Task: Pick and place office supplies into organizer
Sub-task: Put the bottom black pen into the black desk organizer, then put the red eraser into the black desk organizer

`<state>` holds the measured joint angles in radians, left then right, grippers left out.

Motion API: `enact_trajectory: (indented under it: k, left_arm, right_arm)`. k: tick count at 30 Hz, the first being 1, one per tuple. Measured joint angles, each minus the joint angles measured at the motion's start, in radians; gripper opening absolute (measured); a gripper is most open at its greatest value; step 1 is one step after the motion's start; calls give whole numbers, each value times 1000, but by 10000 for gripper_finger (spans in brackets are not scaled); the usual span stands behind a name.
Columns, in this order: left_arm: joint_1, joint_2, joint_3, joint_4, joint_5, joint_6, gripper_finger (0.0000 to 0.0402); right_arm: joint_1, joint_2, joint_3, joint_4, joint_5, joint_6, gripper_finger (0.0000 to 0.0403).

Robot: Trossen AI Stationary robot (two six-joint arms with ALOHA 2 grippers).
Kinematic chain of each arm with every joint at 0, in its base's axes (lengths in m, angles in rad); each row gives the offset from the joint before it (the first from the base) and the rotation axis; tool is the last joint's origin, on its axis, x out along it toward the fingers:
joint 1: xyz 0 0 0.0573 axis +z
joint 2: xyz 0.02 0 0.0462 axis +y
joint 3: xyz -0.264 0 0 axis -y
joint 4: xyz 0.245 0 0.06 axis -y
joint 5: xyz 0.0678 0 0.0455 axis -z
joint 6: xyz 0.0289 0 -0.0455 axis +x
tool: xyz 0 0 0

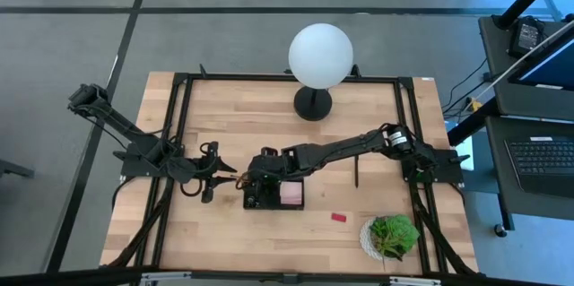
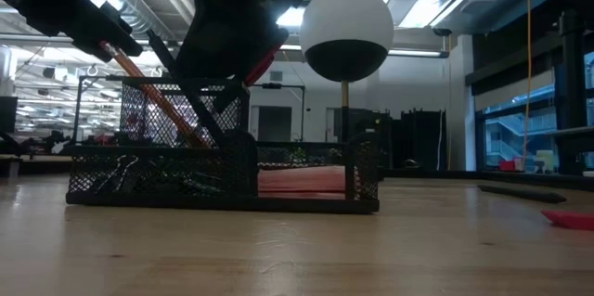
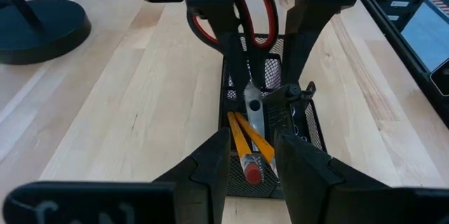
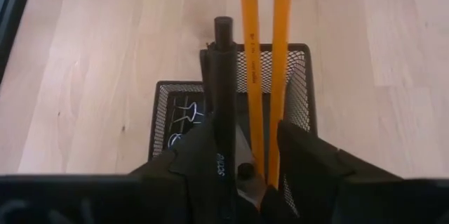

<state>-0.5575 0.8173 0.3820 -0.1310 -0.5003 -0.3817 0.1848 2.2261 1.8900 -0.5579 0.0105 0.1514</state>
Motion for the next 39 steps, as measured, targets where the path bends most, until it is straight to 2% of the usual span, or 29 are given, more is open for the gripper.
enact_trajectory:
  k: [7, 16, 22, 29, 35, 39]
  left_arm:
    - [0, 0, 0, 0, 4, 0, 106]
    - [0, 0, 0, 0, 3, 0, 106]
    - [0, 0, 0, 0, 3, 0, 106]
    - [0, 0, 0, 0, 3, 0, 106]
    - [0, 0, 0, 0, 2, 1, 106]
    - [0, 0, 0, 0, 2, 2, 106]
  right_arm:
    - [1, -14, 23, -39, -10, -30, 193]
    - [1, -26, 125, -193, -6, -29, 195]
    - [25, -26, 256, -338, -5, -23, 195]
    - [93, -27, 384, -578, -4, 117, 195]
    - [177, -27, 364, -785, -3, 264, 195]
    - [244, -27, 322, -850, 23, 308, 195]
